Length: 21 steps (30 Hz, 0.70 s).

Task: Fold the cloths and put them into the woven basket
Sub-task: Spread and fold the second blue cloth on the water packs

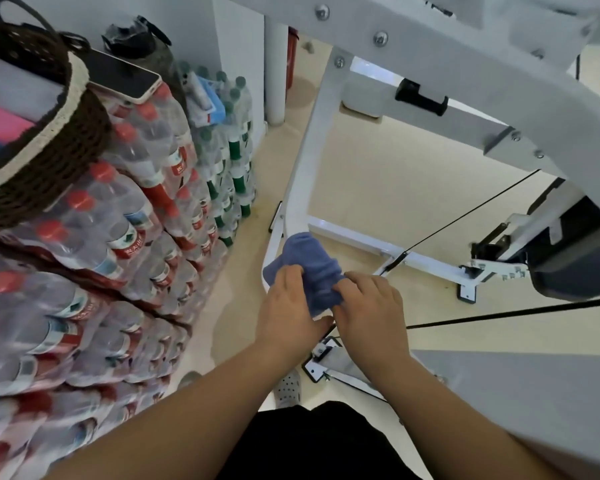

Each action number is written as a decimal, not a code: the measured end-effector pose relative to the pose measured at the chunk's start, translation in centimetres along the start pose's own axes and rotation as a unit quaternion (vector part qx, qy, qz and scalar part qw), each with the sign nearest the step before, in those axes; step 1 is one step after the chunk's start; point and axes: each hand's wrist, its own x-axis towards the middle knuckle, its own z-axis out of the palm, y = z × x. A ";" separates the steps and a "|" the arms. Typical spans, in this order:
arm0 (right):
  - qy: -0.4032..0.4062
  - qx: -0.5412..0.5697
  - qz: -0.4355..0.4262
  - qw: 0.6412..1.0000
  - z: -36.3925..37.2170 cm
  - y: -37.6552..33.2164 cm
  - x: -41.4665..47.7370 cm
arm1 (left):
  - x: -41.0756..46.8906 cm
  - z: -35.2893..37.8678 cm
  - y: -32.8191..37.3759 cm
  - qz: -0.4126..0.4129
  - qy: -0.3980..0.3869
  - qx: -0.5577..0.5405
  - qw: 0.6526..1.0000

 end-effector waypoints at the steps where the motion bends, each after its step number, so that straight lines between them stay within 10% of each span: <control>1: 0.007 0.004 0.001 1.000 -0.1 0.0 0.0 | -0.1 0.2 0.2 -0.004 0.015 -0.014 1.000; 13: 0.073 0.119 -0.121 0.983 -2.2 -2.3 -0.7 | -3.0 -2.8 -1.7 0.010 0.035 -0.047 0.998; 21: -0.019 0.216 -0.209 0.954 -4.0 -8.5 -1.6 | -9.1 -10.6 -3.5 -0.016 0.115 -0.070 0.991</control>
